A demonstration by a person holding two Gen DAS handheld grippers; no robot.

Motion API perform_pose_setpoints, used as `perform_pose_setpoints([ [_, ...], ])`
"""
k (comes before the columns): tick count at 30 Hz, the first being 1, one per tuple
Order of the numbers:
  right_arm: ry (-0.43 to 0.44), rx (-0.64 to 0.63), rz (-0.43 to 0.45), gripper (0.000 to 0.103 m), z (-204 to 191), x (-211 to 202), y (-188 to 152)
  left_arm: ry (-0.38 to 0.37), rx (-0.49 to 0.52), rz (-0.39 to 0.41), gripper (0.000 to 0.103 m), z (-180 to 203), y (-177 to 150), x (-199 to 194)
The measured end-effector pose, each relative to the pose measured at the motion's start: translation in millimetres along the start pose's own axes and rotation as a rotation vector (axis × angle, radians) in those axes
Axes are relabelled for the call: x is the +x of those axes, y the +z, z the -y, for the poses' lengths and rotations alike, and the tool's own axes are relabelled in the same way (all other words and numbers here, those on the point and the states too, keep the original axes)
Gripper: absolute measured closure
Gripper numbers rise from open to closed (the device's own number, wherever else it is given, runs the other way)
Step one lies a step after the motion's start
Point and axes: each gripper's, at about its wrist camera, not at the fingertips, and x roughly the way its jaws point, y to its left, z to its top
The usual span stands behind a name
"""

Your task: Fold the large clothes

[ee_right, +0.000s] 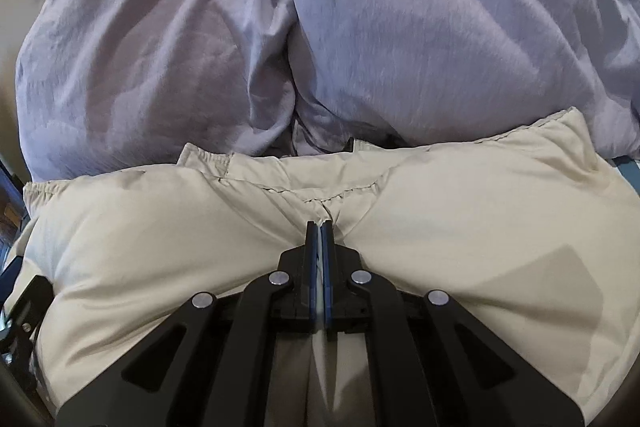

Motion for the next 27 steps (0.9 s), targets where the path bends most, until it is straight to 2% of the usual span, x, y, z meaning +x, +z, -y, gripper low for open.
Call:
perform_pose_setpoints([
  [4,-0.004,0.005,-0.004,0.099,0.7,6.2,-1.3,0.044,0.009,-0.011,0.008,2.8,-1.6,20.5],
  [10,0.023,0.033,-0.019,0.091,5.8,11.9,1.3,0.103,0.010,-0.037,0.006,5.3,2.9,47.7],
  [13,0.047,0.050,-0.033,0.083,10.3,7.5,1.8,0.114,0.004,-0.056,0.005,3.8,4.1,57.1],
  [18,0.052,0.052,-0.008,0.043,20.7,-26.4,-5.3,0.093,-0.026,-0.066,0.004,-5.0,2.3,54.7],
  [19,0.049,0.046,0.002,0.040,23.4,-34.1,-7.0,0.090,-0.035,-0.069,0.004,-8.3,1.1,50.4],
  [23,-0.020,0.028,0.063,0.036,40.6,-63.5,-11.5,0.092,-0.049,-0.064,0.004,-20.3,-2.0,31.9],
  [27,-0.116,0.030,0.104,0.036,64.1,-76.5,-13.0,0.135,-0.038,-0.016,0.004,-34.8,0.6,10.4],
])
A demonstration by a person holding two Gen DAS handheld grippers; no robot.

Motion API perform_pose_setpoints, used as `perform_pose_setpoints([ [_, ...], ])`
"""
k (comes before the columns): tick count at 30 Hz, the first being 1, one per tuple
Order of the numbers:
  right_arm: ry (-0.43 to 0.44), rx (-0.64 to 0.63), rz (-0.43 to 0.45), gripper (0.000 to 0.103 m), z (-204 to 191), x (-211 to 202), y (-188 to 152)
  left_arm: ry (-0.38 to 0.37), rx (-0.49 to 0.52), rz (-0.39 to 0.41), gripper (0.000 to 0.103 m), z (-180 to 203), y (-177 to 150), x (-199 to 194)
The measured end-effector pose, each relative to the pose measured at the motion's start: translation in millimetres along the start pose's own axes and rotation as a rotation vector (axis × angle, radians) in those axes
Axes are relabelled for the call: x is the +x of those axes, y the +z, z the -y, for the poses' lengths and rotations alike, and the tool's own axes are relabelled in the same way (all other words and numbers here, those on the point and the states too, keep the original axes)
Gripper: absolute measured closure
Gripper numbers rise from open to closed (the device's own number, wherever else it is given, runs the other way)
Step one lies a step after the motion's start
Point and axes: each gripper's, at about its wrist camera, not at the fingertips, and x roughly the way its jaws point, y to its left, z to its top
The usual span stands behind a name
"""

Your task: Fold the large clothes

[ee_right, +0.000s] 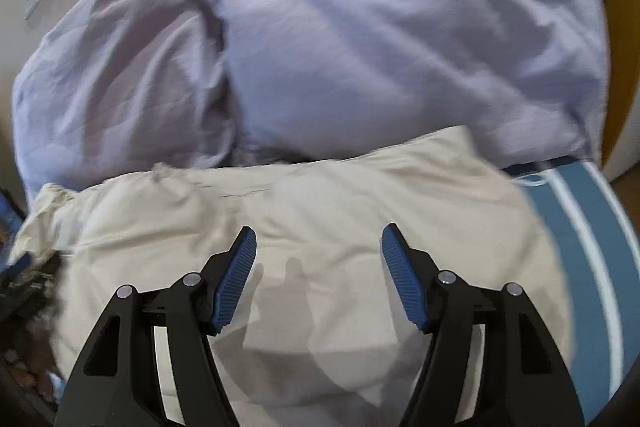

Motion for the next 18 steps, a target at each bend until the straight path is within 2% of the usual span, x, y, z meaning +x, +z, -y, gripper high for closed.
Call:
perform_pose_setpoints([
  [5,-0.129,-0.029,0.030,0.036,20.3,1.7,-4.0,0.061,-0.013,0.028,0.004,-12.1,7.6,-10.8],
  [7,-0.161,-0.039,0.031,0.036,20.7,16.2,-6.1,0.084,-0.026,0.020,0.004,-21.1,9.5,-5.9],
  [13,-0.181,-0.051,0.014,0.032,22.4,36.9,-14.1,0.151,-0.023,-0.039,0.004,-38.5,1.1,21.2],
  [18,-0.200,-0.069,0.015,0.029,18.6,45.3,-19.1,0.155,-0.019,-0.036,0.003,-38.3,-5.4,30.7],
])
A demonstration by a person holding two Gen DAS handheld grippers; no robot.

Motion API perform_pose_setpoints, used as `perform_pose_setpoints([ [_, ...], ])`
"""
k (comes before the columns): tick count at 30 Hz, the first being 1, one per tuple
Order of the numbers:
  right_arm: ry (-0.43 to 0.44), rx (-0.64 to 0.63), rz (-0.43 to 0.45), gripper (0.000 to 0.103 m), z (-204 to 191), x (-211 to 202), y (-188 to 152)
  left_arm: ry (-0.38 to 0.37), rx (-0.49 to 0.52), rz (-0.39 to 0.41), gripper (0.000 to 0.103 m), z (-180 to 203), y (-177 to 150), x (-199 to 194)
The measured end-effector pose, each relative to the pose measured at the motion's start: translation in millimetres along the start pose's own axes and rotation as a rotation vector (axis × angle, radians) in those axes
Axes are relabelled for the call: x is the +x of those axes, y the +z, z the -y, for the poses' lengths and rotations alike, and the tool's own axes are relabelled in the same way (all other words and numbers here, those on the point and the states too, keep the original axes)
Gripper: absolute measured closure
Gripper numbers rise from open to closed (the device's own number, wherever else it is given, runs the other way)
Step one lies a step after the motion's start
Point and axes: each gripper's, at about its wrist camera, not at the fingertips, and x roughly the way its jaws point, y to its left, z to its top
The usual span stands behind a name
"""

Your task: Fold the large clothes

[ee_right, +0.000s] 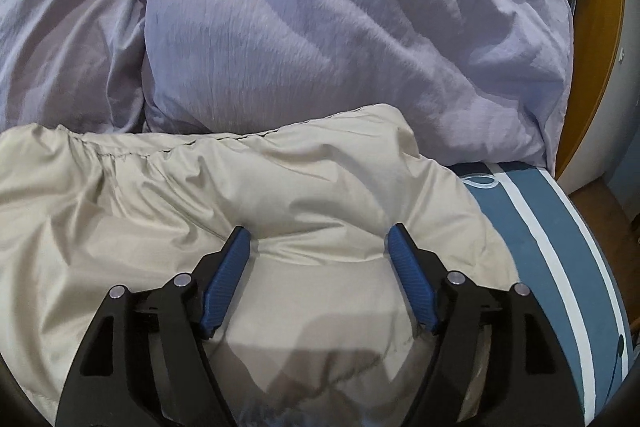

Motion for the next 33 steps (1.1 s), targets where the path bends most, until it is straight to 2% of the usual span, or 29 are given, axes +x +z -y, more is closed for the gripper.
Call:
perform_pose_setpoints([
  [14,-0.003,0.002,-0.022,0.027,-2.5,8.8,-0.8,-0.040,-0.028,-0.016,0.002,2.8,-5.3,14.8],
  [28,-0.002,0.016,-0.061,0.026,6.4,14.9,6.0,-0.045,-0.028,-0.046,0.002,3.5,-3.8,20.8],
  [33,0.095,0.079,-0.029,0.027,0.2,-13.2,13.5,-0.045,-0.029,-0.045,0.002,2.6,-3.6,21.4],
])
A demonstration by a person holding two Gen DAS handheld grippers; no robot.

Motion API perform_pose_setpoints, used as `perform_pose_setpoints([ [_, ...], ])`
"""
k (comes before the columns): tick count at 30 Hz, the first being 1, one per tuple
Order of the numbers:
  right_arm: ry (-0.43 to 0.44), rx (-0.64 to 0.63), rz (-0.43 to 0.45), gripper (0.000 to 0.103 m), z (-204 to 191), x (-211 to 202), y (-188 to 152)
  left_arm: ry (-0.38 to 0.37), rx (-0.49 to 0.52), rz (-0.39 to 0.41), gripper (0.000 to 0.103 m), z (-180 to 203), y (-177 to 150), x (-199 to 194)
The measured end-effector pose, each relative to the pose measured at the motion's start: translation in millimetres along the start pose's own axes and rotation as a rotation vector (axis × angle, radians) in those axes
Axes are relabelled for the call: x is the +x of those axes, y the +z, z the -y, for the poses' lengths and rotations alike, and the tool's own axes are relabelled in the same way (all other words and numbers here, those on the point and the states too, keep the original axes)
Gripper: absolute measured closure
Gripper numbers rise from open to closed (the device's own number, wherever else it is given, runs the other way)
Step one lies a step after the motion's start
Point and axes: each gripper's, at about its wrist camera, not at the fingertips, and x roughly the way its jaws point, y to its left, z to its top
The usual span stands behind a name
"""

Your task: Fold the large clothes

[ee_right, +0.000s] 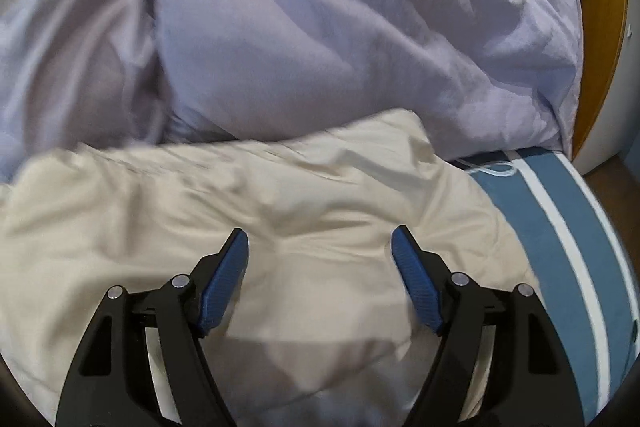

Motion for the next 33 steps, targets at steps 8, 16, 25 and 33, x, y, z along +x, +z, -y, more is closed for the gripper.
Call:
perform_pose_setpoints([
  [8,0.184,-0.076,0.036,0.027,-67.2,-46.9,-7.4,0.018,0.008,0.007,0.002,-0.5,-0.2,-10.5],
  [16,0.221,-0.121,0.051,0.027,-101.1,-59.1,-22.1,-0.131,-0.031,0.076,0.002,13.0,2.9,-66.3],
  [25,0.178,-0.077,0.034,0.027,-76.4,-48.0,-28.9,-0.282,0.087,0.103,0.002,94.7,-3.1,-109.1],
  [33,0.156,-0.085,0.020,0.027,-67.9,-36.1,-36.4,-0.215,0.099,0.047,0.002,114.4,-11.5,-75.1],
])
